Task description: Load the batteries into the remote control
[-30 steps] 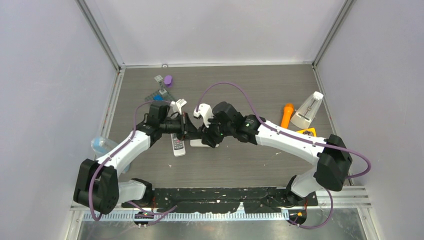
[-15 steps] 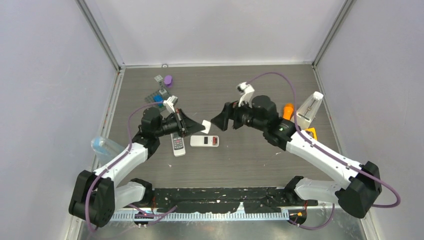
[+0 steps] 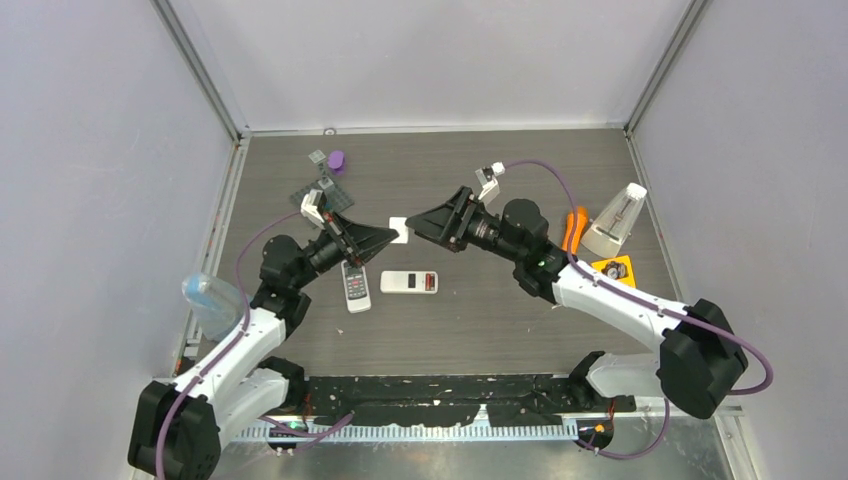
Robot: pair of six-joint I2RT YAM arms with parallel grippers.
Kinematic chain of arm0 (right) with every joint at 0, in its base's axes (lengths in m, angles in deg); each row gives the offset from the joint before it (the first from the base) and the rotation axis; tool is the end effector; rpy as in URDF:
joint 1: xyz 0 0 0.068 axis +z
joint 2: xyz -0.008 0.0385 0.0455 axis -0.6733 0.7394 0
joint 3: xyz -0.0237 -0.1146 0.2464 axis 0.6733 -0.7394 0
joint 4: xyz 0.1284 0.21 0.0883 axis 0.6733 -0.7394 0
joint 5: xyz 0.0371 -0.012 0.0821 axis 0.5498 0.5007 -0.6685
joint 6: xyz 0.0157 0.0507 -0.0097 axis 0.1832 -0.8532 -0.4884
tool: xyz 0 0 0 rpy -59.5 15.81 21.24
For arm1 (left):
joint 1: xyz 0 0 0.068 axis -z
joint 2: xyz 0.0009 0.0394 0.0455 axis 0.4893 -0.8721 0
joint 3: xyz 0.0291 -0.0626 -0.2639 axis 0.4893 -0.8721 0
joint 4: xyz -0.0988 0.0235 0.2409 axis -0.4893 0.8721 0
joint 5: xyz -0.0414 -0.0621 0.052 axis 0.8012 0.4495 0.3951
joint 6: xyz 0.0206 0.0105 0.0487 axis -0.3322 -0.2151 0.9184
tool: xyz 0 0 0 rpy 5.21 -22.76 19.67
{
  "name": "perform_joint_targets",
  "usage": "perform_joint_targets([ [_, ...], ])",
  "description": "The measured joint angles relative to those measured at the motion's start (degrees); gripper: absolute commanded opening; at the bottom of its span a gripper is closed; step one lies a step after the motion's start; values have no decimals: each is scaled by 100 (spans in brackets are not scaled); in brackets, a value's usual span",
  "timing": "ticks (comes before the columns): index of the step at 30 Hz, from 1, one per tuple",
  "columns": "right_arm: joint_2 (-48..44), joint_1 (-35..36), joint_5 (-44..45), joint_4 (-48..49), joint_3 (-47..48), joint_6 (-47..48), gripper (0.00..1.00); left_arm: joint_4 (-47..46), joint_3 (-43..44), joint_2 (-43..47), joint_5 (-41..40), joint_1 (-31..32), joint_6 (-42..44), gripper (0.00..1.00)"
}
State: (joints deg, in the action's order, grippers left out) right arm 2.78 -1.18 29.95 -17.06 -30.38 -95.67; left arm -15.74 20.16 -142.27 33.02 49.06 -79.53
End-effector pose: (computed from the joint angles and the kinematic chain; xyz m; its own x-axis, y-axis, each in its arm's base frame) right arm 0.2115 0.2003 0.3048 -0.7910 0.4361 -0.4292 -0.3564 0.2417 0.9025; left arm 0.1900 -0.0897 0.2731 -0.8039 -0.5870 -0.0956 0.1356 -0.0243 -0.9905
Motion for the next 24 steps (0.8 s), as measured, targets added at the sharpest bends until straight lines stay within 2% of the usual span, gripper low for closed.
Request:
perform_joint_targets([
  [3, 94, -2, -140, 407, 9, -289, 58, -103, 0, 70, -94, 0, -173, 0],
  [8, 409, -2, -533, 599, 240, -431, 54, -164, 2, 76, -101, 0, -321, 0],
  [15, 516, -2, -798, 695, 354, -527, 24, -258, 2, 76, -101, 0, -435, 0],
  [18, 518, -13, -811, 691, 354, -542, 8, -372, 7, 76, -96, 0, -448, 0],
  [19, 518, -15, -813, 691, 354, -549, 7, -400, 7, 76, -94, 0, -444, 3],
  [22, 522, -15, -826, 695, 356, -575, 6, -398, 9, 74, -85, 0, -417, 33],
  [24, 520, -13, -839, 691, 361, -549, 5, -337, 9, 55, -79, 0, -345, 47],
])
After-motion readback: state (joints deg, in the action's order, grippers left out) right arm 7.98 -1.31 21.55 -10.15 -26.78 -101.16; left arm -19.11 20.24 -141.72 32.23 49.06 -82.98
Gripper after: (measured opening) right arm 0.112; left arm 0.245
